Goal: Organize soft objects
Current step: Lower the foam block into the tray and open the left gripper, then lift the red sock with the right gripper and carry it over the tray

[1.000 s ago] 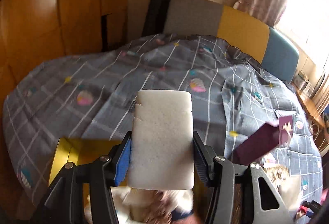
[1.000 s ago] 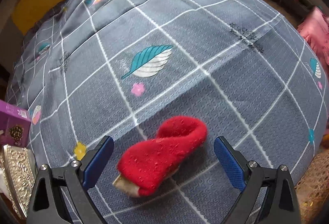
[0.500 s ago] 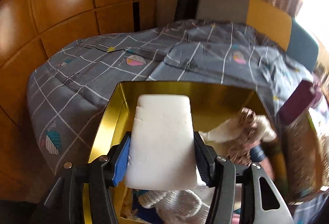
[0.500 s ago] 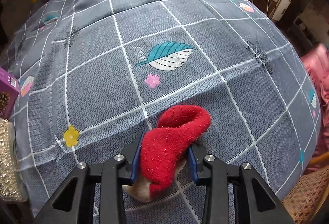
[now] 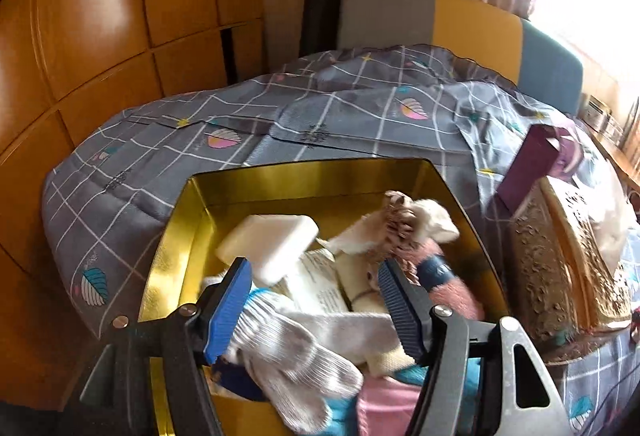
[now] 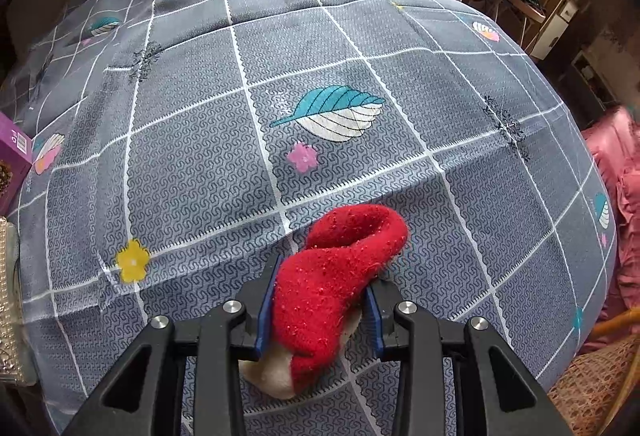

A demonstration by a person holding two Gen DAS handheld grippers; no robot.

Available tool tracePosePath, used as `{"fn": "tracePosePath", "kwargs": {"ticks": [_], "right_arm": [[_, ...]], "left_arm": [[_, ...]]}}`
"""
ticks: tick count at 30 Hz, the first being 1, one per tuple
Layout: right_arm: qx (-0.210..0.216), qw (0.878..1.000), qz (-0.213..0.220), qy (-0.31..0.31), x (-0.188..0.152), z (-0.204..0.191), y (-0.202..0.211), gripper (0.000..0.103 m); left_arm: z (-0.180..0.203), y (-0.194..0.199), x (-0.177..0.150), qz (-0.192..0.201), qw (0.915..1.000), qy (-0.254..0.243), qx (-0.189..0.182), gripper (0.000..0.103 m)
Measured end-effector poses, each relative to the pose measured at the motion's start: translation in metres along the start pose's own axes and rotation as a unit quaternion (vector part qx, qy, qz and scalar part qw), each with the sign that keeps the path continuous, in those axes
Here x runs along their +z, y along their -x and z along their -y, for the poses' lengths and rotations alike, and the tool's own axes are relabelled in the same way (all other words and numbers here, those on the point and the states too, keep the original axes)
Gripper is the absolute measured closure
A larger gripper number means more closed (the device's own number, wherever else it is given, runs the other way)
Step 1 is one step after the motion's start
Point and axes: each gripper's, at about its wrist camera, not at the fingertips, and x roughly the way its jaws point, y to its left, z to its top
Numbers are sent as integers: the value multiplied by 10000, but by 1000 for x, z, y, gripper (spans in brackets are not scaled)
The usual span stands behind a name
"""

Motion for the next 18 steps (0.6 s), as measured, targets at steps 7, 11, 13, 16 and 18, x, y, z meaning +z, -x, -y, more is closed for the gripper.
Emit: {"fn": "tracePosePath", "kwargs": {"ticks": [7,11,13,16,18], "right_arm": [[-44,9999,58,109,-2,-6,7,70],[-19,9998,119,137,-3,-9,11,71],[0,9996,194,181,-3,-10,13,71],[37,9991,328,259,-2,-13,17,71],[31,9987,399,300,-2,-16,20,71]], "left_arm": [[12,14,-6,46,9997,-58,-240,36],[17,19,-10,45,9994,-100,-341,36],[18,22,-11,46,9992,-113,-392,36],[21,24,-14,13,9989,-120,-463,36],[21,24,-16,-14,9985,-103,-545,36]]}}
